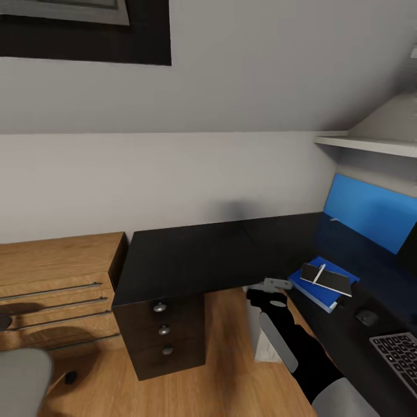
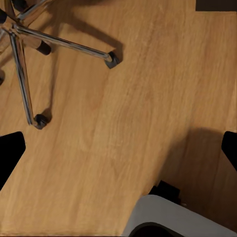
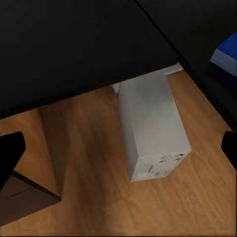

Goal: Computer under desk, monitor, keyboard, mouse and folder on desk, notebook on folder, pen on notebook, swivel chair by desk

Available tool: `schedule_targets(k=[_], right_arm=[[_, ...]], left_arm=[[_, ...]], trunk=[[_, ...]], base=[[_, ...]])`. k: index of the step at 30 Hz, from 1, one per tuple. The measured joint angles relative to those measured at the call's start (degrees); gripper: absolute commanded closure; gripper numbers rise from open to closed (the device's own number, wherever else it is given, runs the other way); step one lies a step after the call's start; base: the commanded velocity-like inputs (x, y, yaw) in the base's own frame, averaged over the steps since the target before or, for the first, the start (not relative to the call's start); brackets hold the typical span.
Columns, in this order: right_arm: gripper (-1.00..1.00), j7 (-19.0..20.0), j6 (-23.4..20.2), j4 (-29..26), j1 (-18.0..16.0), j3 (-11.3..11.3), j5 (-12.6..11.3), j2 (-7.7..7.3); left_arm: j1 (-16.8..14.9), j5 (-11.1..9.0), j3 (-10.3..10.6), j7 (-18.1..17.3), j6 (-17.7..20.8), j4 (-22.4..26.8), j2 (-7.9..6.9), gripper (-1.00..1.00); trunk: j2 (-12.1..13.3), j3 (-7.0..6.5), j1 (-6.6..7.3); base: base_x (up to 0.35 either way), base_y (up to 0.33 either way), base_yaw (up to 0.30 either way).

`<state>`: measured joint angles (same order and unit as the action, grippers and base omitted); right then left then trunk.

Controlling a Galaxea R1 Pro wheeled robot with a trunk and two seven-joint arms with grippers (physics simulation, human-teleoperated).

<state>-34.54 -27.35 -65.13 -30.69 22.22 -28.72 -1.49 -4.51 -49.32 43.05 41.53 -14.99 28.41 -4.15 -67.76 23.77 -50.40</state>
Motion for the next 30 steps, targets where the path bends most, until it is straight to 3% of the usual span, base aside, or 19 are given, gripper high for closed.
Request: schedule_targets(k=[8,15,21,27,30], right_arm=[[-1.0,0.0,0.0,0.1,0.0,1.6,0.1,-0.02],[-1.0,0.0,0.5,0.2,0.0,4.6,0.0,0.05],[-1.0,-0.1,0.7,0.2,0.0,5.0,0.0,0.12],[-1.0,0.0,0.9,0.4,0.0,5.1,0.0,0.09],[-1.0,0.0,3.5,1.7,0.0,5.2,0.1,0.14]], left_arm=[[0.0,0.0,-0.4,0.0,0.0,-0.1,0.0,-1.0],[0.0,-0.2,-0.6,0.0,0.1,-0.1,-0.08,-1.0],[0.0,-0.1,-0.6,0.1,0.0,-0.1,-0.09,-1.0],[0.0,-0.2,-0.6,0.1,0.0,-0.1,-0.1,-1.0],[0.0,-0.4,-0.6,0.0,0.2,-0.5,-0.09,-1.0]], trunk=[[0.0,0.0,0.0],[0.0,0.0,0.01],[0.0,0.0,0.03],[2.4,-1.07,1.35],[3.6,-1.61,2.01]], base=[[-0.334,0.0,0.0],[-0.301,0.0,0.0],[-0.065,0.0,0.062],[-0.007,0.0,0.243],[-0.001,0.0,0.194]])
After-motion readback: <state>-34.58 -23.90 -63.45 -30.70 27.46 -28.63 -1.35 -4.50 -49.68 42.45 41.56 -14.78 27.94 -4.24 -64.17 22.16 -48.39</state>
